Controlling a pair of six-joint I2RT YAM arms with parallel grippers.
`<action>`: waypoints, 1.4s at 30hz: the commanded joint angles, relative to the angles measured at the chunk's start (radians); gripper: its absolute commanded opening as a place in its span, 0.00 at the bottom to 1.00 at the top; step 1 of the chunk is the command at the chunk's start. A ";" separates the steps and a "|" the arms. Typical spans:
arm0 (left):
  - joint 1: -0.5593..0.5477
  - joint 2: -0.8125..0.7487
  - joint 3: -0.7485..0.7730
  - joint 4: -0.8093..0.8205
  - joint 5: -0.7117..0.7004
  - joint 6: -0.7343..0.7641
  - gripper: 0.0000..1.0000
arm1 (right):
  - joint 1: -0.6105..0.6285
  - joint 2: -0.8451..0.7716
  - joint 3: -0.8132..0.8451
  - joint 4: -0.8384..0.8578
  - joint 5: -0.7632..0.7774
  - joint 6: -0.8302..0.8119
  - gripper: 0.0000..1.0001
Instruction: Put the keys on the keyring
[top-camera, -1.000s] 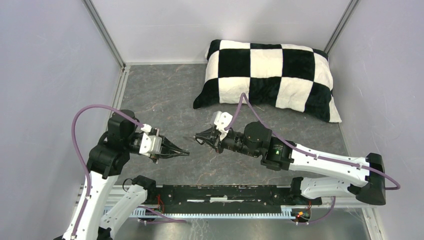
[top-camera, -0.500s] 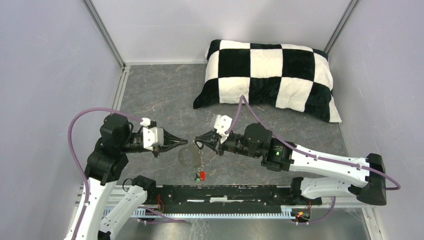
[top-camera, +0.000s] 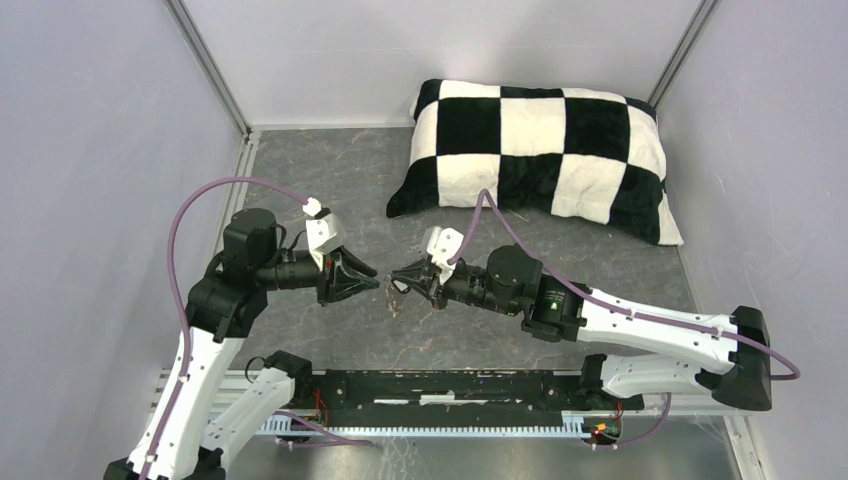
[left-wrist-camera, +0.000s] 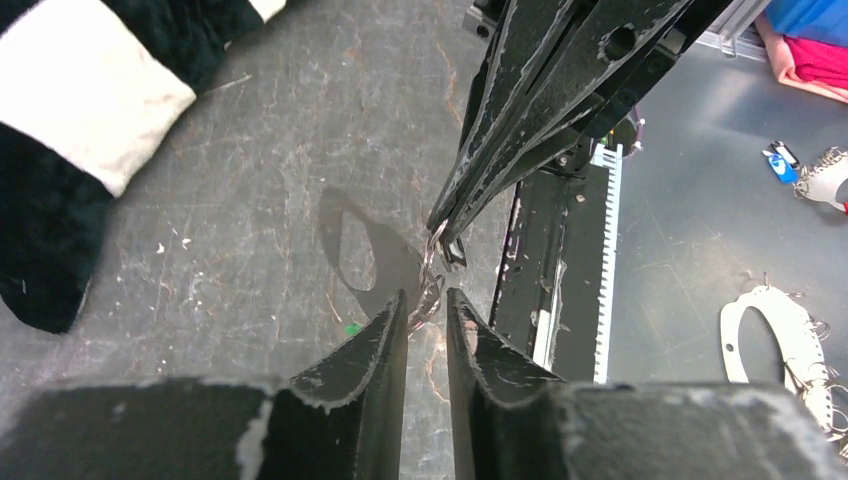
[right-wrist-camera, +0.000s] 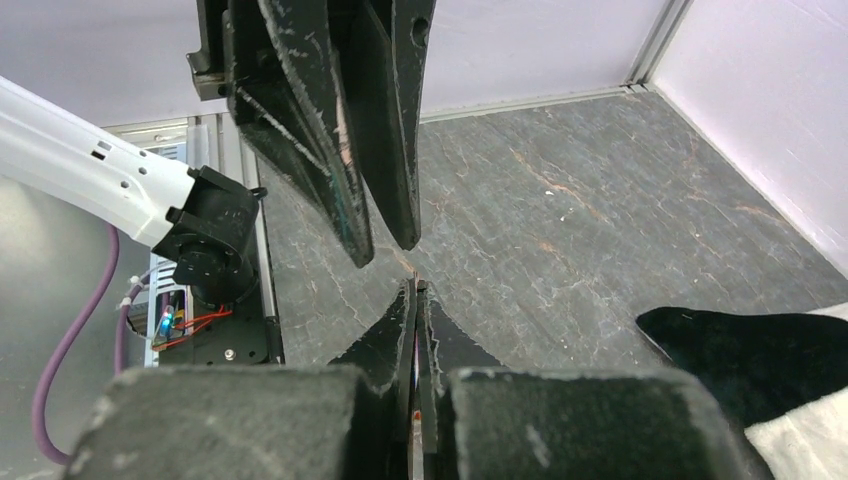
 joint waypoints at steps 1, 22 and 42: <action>-0.003 0.011 0.052 -0.074 -0.034 0.043 0.36 | -0.003 0.006 0.059 0.042 0.015 -0.003 0.00; -0.003 0.071 0.026 -0.104 0.023 0.184 0.62 | -0.003 0.022 0.063 0.066 -0.022 0.005 0.00; -0.003 0.043 -0.028 -0.031 0.010 0.194 0.67 | -0.003 0.028 0.064 0.089 -0.054 0.021 0.00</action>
